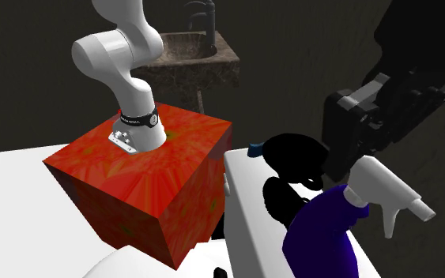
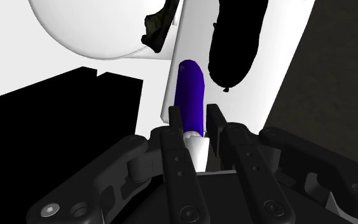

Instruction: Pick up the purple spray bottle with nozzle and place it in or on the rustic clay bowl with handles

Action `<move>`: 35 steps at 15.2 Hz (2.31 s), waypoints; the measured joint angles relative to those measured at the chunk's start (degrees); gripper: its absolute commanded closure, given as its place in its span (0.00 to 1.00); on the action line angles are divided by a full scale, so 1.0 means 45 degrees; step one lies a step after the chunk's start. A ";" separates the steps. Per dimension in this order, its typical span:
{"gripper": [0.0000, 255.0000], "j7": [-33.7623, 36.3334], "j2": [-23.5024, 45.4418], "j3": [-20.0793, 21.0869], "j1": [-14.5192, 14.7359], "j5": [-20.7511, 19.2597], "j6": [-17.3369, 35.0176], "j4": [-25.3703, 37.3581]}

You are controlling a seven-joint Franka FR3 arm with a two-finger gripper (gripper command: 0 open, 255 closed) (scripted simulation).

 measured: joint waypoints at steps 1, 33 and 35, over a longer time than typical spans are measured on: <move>1.00 -0.0019 0.0038 -0.0003 -0.0010 0.0005 -0.0214 0.0252; 1.00 0.4635 -0.2945 0.1723 0.3175 -0.0056 -0.4351 0.1161; 1.00 0.5245 -0.3232 0.1974 0.3521 -0.0011 -0.4474 0.0978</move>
